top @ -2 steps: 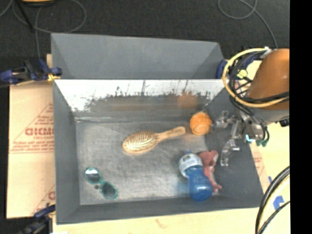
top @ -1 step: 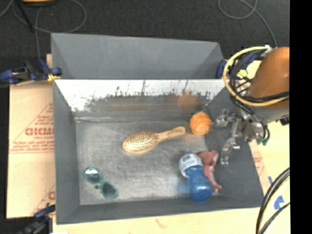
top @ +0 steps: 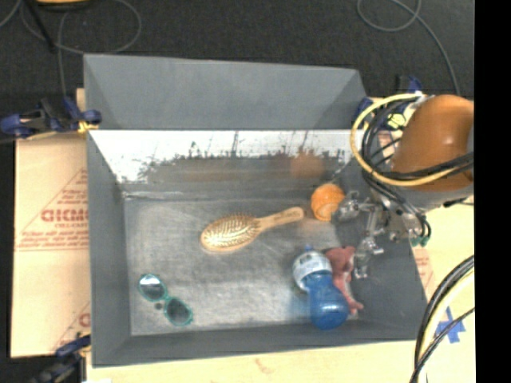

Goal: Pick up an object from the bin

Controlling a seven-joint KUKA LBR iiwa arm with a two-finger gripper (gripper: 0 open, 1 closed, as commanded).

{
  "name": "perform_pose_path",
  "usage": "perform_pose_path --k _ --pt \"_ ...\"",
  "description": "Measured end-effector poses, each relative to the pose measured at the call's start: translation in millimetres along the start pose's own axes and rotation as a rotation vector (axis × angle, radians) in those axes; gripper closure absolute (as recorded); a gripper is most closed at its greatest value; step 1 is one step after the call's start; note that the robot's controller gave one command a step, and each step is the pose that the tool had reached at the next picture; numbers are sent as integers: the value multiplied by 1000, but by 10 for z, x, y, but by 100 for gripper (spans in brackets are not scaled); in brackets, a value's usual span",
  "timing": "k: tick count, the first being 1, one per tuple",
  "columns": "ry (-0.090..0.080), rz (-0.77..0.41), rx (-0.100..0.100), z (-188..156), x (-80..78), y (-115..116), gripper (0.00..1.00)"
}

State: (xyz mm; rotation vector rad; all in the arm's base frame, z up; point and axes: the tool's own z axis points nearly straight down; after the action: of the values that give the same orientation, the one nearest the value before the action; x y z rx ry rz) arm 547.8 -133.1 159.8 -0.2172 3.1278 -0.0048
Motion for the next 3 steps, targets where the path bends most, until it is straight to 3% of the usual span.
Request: perform_pose_path --k 1,2,3 --pt "5 -322 -3 198 -11 121 0" --pt "0 -457 -4 194 -73 192 0" --pt "0 -739 -2 650 -89 309 0"
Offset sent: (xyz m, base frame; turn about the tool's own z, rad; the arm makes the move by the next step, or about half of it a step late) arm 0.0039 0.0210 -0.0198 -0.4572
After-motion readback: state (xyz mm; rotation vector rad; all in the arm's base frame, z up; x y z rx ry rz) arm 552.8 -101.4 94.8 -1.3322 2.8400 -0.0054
